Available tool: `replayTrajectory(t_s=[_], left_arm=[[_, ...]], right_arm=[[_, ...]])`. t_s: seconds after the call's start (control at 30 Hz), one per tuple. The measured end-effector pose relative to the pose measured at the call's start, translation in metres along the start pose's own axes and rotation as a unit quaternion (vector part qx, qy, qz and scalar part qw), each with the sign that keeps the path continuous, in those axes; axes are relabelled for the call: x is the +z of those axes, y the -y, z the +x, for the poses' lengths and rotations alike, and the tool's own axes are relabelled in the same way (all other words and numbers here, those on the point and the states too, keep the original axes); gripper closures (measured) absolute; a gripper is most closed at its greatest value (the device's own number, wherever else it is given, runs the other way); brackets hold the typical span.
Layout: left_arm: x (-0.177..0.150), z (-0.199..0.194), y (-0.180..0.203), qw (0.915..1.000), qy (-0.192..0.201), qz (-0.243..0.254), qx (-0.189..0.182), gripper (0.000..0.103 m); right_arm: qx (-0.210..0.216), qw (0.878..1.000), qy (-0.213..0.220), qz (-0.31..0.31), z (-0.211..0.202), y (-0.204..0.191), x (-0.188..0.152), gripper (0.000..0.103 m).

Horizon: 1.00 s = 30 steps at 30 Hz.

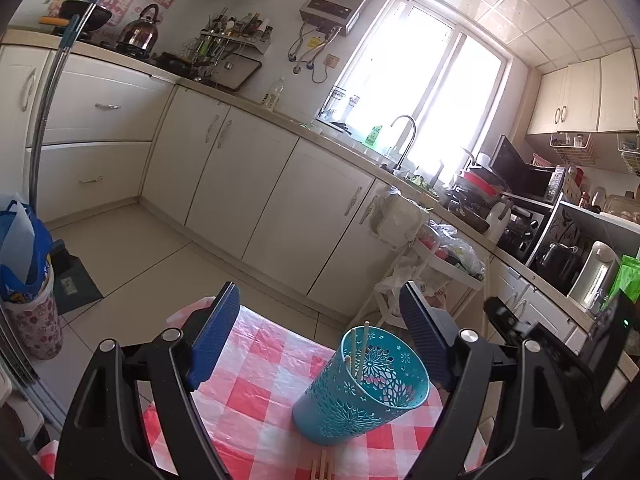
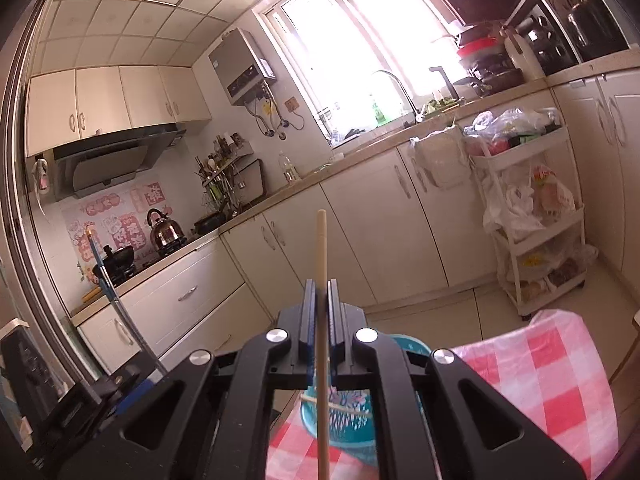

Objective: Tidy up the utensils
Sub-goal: 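Carry the right gripper's chopstick over the blue bin and open to drop it, then move both grippers back to the chopsticks and close the right gripper on one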

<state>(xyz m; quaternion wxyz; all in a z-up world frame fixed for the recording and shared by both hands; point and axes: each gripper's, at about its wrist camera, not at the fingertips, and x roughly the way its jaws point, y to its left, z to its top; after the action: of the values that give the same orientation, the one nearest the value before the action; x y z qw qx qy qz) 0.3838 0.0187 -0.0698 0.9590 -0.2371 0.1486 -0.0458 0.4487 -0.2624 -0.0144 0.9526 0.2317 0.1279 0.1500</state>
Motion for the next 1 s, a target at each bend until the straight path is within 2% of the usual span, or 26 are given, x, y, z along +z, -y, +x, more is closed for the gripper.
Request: replayTrajectory(t_s=[0.13,0.27,0.5,0.6,0.67,0.8,1.0], left_arm=[[0.003,0.0,-0.005,1.0,0.0,-0.005,-0.003,0.025],[0.006,0.001,-0.009,0.9999,-0.001,-0.014,-0.007,0.025],[0.007,0.001,-0.013,0.9996,-0.003,-0.024,-0.012,0.025],[0.007,0.001,-0.016,0.9995,-0.004,-0.028,-0.011,0.024],[0.007,0.001,-0.016,0.9995,-0.006,-0.03,-0.01,0.024],[0.007,0.001,-0.015,0.9996,-0.005,-0.026,-0.008,0.024],[0.008,0.001,-0.014,0.9998,-0.01,-0.014,-0.003,0.024]], right_arm=[[-0.025,1.0,0.01,-0.001,0.043,0.003,0.007,0.097],[-0.052,0.998,0.005,-0.017,0.071,0.006,0.0,0.097],[-0.072,0.996,-0.033,-0.032,0.087,0.018,-0.024,0.097],[-0.066,0.996,-0.052,-0.038,0.084,0.017,-0.032,0.093],[-0.065,0.995,-0.058,-0.046,0.078,0.016,-0.034,0.078],[-0.06,0.996,-0.056,-0.046,0.056,0.017,-0.032,0.078],[-0.066,0.995,-0.063,-0.04,-0.009,0.029,-0.037,0.067]])
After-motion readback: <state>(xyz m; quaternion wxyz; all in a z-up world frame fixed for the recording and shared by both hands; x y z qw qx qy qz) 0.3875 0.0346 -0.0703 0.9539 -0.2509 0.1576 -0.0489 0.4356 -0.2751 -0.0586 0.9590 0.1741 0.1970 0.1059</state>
